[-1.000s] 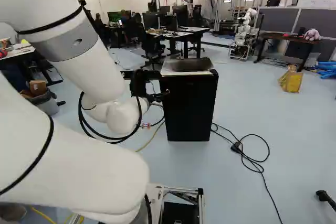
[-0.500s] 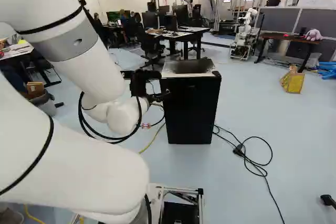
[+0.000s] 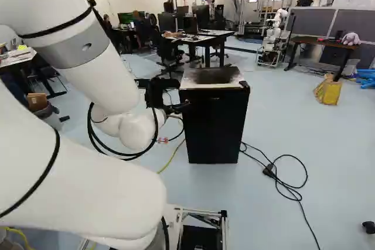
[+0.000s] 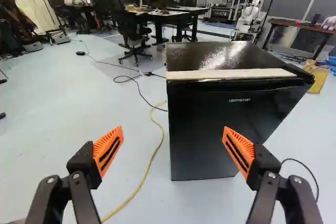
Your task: Grab a drink from the fridge
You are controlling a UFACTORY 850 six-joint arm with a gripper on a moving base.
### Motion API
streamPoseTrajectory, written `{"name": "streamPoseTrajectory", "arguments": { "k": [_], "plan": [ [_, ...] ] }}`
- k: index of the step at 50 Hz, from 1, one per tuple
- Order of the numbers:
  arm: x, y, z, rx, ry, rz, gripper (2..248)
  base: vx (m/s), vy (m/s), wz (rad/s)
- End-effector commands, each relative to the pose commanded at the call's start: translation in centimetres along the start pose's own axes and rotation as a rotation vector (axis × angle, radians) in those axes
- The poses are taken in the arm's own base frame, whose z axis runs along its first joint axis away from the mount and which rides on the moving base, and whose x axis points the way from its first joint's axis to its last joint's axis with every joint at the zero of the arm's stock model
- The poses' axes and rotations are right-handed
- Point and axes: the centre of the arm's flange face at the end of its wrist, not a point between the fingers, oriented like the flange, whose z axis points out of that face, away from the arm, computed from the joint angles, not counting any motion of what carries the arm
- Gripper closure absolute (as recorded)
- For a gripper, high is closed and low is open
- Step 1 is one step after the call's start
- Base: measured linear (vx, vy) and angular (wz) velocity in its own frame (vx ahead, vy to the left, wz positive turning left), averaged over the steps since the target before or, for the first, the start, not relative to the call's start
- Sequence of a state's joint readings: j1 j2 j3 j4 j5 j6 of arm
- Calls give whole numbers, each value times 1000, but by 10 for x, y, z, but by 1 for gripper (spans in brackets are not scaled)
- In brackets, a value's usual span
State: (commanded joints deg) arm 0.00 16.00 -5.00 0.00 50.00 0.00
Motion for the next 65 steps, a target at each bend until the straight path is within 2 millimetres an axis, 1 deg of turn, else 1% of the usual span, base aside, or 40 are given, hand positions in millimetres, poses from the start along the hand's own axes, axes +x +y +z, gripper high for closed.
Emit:
{"name": "streamPoseTrajectory", "arguments": {
  "k": [65],
  "plan": [
    [0, 0, 0, 0, 0, 0, 3, 56, 34, -9]
  ]
}}
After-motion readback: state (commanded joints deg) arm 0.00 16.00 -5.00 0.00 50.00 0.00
